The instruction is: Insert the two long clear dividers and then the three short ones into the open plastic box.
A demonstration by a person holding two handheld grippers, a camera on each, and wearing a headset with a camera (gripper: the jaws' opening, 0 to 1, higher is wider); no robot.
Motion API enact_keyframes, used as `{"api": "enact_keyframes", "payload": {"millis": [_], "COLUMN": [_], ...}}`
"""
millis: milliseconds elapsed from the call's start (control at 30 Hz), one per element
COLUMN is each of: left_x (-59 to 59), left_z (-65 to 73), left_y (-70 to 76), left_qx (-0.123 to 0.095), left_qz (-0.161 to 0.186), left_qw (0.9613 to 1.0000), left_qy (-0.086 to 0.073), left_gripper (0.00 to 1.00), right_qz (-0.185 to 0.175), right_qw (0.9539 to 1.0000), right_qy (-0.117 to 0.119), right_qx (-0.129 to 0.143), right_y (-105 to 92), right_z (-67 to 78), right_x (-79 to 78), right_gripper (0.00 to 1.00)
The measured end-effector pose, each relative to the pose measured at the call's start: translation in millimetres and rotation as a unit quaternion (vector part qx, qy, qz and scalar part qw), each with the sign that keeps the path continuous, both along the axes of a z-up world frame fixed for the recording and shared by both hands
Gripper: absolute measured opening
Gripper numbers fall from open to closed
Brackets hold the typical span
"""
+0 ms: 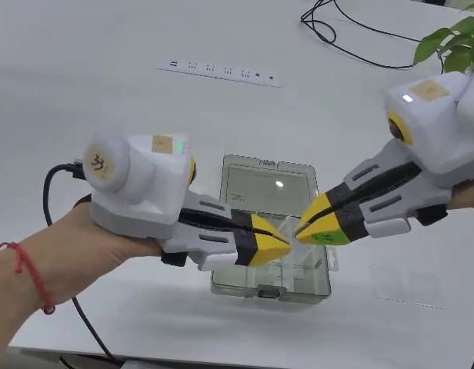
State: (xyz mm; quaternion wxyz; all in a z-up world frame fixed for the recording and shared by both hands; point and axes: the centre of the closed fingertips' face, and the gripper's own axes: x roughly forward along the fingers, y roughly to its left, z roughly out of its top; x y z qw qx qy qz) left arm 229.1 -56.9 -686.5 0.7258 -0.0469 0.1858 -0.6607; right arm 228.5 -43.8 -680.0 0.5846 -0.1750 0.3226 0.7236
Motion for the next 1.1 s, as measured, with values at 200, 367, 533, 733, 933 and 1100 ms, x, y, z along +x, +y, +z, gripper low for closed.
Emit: {"api": "enact_keyframes", "payload": {"millis": [200,367,533,733,933,1100], "left_x": [1.5,0.8,3.1,3.8,7.9,9.5], "left_z": [-2.3,-5.1,-9.4,-13.2,-17.2,-21.5], "left_y": [2.0,5.1,10.3,18.4,29.5,37.4], "left_qx": [0.004,0.009,0.02,0.03,0.04,0.053], "left_qz": [0.006,0.012,0.024,0.038,0.062,0.074], "left_qw": [1.0,0.9999,0.9994,0.9987,0.9972,0.9957], "left_qy": [-0.005,-0.005,-0.013,-0.013,-0.012,-0.016], "left_gripper": [0.0,0.0,0.0,0.04,0.15,0.23], "right_qz": [0.004,0.006,-0.001,-0.006,-0.02,-0.027], "right_qw": [1.0,0.9999,0.9998,0.9996,0.9991,0.9986], "right_qy": [-0.008,-0.012,-0.018,-0.027,-0.038,-0.046], "right_qx": [0.0,-0.001,0.001,-0.002,-0.002,-0.007], "right_y": [2.0,5.7,7.5,9.9,10.5,11.1], "right_z": [-1.4,-3.2,-5.3,-6.3,-6.2,-8.8], "right_x": [1.0,-0.7,4.9,7.1,14.7,20.4], "right_gripper": [0.03,0.03,0.03,0.03,0.03,0.03]}}
